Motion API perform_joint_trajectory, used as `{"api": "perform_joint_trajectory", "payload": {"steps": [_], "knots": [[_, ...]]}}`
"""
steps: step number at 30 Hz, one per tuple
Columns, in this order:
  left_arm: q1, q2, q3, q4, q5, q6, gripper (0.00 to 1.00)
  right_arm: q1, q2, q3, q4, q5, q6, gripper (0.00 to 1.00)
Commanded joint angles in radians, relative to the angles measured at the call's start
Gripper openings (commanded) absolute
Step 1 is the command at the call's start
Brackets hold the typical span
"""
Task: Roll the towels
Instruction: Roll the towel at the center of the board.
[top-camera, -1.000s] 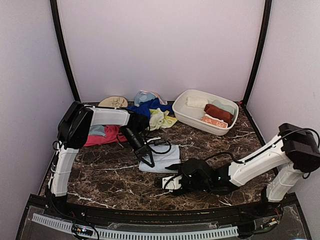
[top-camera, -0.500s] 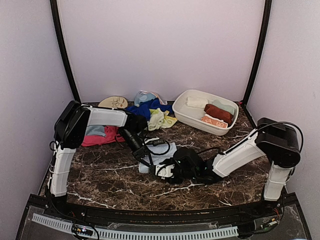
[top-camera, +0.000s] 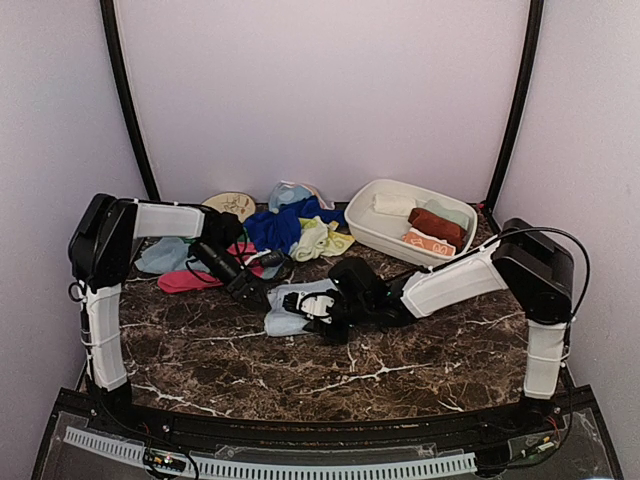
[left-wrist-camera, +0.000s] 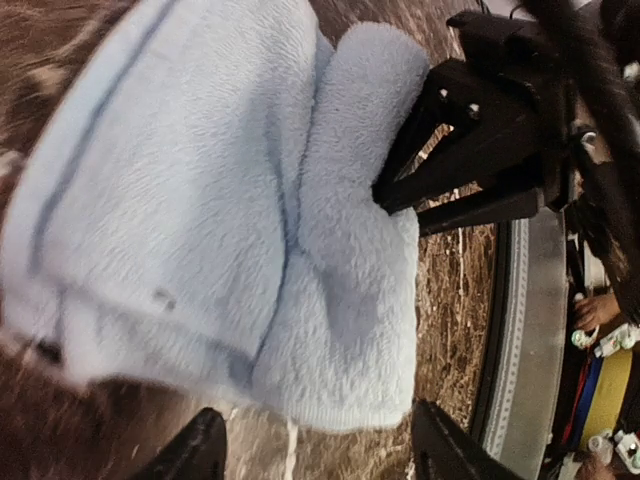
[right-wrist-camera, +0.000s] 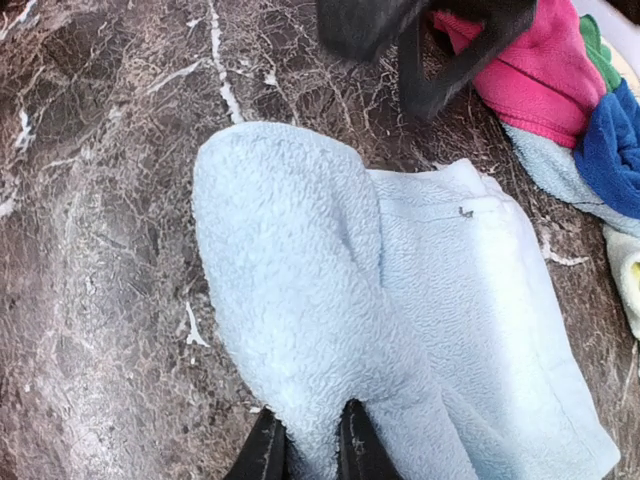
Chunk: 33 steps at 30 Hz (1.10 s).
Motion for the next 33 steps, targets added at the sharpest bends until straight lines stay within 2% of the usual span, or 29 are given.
{"api": "perform_joint_trajectory", "payload": {"steps": [1,6,9,12,16,21,24,29,33], "knots": [[0.069,-0.186,-0.095,0.050,0.002,0.073,0.73,-0.040,0.105,0.073,-0.346,-0.169,0.126,0.14],[0.069,-0.317,-0.198,0.088,-0.048,0.149,0.68,-0.091,0.189,0.222,-0.496,-0.355,0.274,0.09],[0.058,-0.359,-0.245,0.106,-0.062,0.175,0.64,-0.101,0.217,0.259,-0.521,-0.439,0.373,0.06],[-0.001,-0.385,-0.286,0.119,-0.121,0.208,0.61,-0.107,0.230,0.265,-0.510,-0.526,0.497,0.04],[-0.127,-0.425,-0.351,0.217,-0.267,0.204,0.60,-0.102,0.259,0.279,-0.561,-0.632,0.640,0.02],[-0.272,-0.436,-0.350,0.305,-0.386,0.219,0.61,-0.103,0.232,0.232,-0.554,-0.687,0.788,0.01],[-0.314,-0.409,-0.340,0.328,-0.440,0.229,0.61,-0.105,0.238,0.245,-0.576,-0.711,0.834,0.01],[-0.366,-0.384,-0.352,0.373,-0.449,0.215,0.59,-0.107,0.258,0.264,-0.579,-0.707,0.894,0.00],[-0.413,-0.392,-0.367,0.415,-0.558,0.209,0.57,-0.108,0.277,0.272,-0.590,-0.685,0.911,0.00]]}}
